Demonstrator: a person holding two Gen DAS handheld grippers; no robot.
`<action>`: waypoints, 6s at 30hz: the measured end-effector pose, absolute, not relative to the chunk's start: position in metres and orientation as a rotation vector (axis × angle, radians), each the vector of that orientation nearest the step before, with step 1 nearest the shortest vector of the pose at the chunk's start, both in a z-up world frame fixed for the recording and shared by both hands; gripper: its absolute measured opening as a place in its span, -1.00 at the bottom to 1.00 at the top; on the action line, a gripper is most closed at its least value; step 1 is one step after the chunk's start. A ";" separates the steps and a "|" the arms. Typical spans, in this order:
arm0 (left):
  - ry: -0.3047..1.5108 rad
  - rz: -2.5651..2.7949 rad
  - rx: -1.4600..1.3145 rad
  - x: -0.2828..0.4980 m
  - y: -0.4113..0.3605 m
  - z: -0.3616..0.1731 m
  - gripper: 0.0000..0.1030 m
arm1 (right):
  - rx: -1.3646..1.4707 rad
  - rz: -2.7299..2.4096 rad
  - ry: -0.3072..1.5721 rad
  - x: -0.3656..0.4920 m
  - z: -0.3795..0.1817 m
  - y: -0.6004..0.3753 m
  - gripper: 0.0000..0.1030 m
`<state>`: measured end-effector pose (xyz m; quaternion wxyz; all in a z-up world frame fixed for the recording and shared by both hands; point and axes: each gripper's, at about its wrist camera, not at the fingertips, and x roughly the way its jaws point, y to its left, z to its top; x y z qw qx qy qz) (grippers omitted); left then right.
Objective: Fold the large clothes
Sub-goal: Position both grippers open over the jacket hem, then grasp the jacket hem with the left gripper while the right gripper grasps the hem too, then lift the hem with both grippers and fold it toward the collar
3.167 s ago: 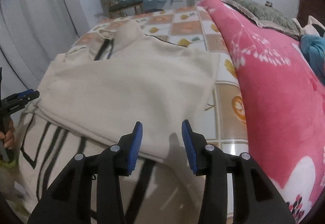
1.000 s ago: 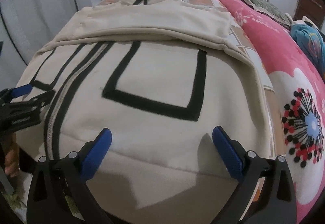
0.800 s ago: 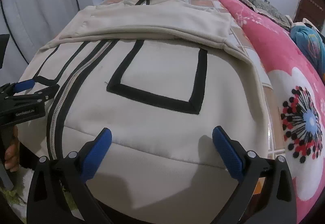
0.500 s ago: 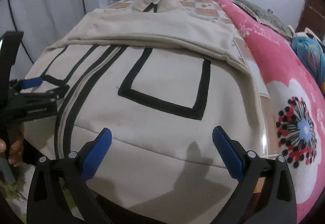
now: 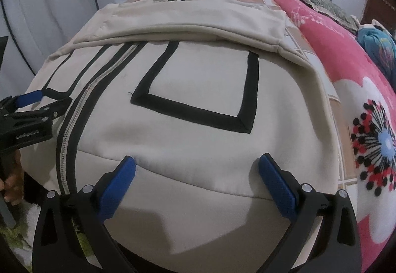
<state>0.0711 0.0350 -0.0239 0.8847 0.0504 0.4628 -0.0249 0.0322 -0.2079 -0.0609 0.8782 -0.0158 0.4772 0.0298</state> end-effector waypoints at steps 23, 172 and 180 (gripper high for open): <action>0.951 -0.021 -0.087 -0.025 0.159 -0.022 0.84 | -0.036 0.062 0.997 0.033 -0.061 -0.208 0.87; 0.816 -0.067 -0.617 0.098 0.233 0.013 -0.29 | 0.607 0.136 0.804 0.081 -0.026 -0.344 -0.03; 0.891 -0.079 -0.404 0.072 0.212 0.006 -0.09 | 0.357 0.019 0.852 0.056 -0.019 -0.340 0.04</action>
